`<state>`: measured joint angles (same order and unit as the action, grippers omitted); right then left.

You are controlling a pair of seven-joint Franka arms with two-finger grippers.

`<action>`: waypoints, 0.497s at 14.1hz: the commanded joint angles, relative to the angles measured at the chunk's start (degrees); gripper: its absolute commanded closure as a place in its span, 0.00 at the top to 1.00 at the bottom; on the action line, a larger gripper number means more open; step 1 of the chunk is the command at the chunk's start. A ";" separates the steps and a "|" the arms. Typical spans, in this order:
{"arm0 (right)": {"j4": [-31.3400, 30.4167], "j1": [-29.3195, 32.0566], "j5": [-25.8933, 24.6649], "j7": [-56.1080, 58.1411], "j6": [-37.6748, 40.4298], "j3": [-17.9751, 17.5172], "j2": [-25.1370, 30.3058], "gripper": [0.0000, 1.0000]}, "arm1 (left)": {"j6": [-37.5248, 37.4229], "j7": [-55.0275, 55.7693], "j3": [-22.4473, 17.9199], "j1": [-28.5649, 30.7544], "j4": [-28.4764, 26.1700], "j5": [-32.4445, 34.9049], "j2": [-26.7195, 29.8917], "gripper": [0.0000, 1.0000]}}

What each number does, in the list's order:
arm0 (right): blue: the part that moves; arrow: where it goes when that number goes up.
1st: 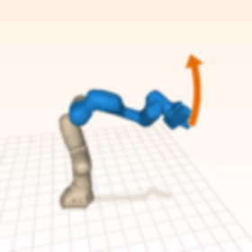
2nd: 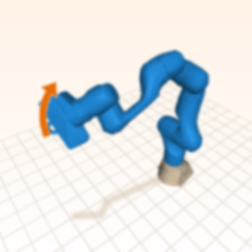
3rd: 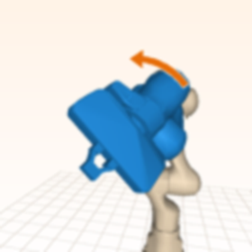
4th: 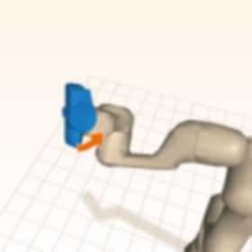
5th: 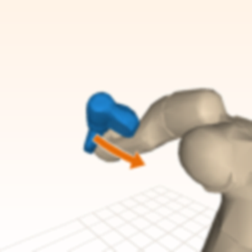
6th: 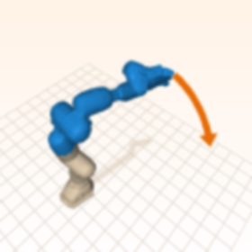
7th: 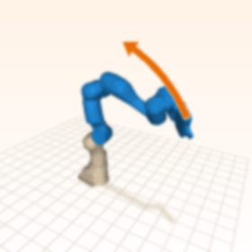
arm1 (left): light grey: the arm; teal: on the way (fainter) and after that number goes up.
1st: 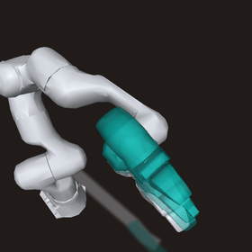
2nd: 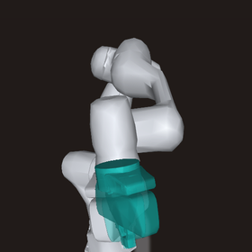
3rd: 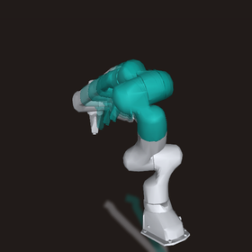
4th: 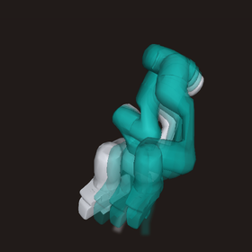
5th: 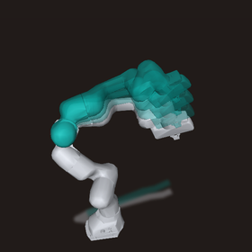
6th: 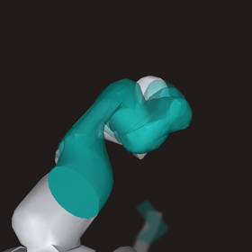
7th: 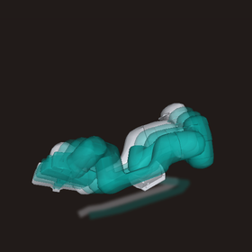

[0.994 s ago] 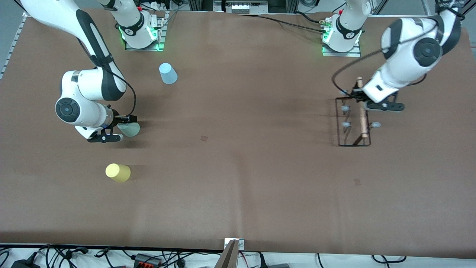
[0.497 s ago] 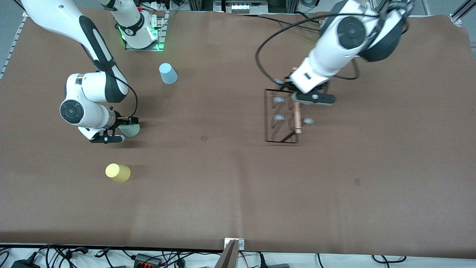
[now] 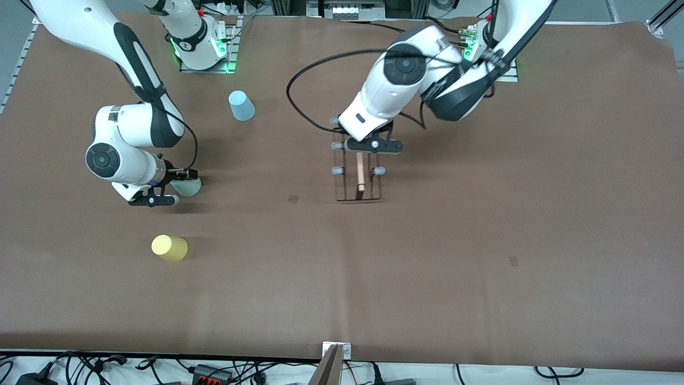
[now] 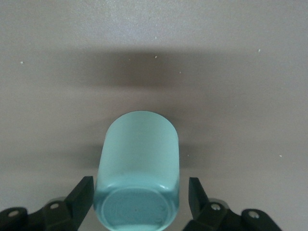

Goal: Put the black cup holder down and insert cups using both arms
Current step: 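Lift the holder with the left gripper while the right gripper grasps the teal cup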

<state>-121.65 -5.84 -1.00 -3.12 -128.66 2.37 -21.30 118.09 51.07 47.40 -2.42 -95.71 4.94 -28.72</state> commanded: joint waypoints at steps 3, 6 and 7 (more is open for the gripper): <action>0.19 0.30 0.38 -0.66 -0.63 -0.17 -0.23 0.43 | 1.17 4.83 -0.91 -4.70 3.25 4.54 -3.97 0.01; 0.98 0.04 0.38 -0.22 -0.02 -0.17 0.47 0.29 | 1.18 5.09 -0.91 -6.90 3.34 4.90 -4.32 0.01; 1.85 -0.05 0.38 0.22 0.51 -0.08 0.82 0.29 | 1.18 5.18 -0.91 -7.68 3.34 4.90 -4.24 0.01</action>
<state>-121.07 -5.86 -0.99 -3.31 -128.85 2.37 -21.27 120.04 54.99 46.99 -8.11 -94.47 8.48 -32.94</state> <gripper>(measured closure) 0.330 0.837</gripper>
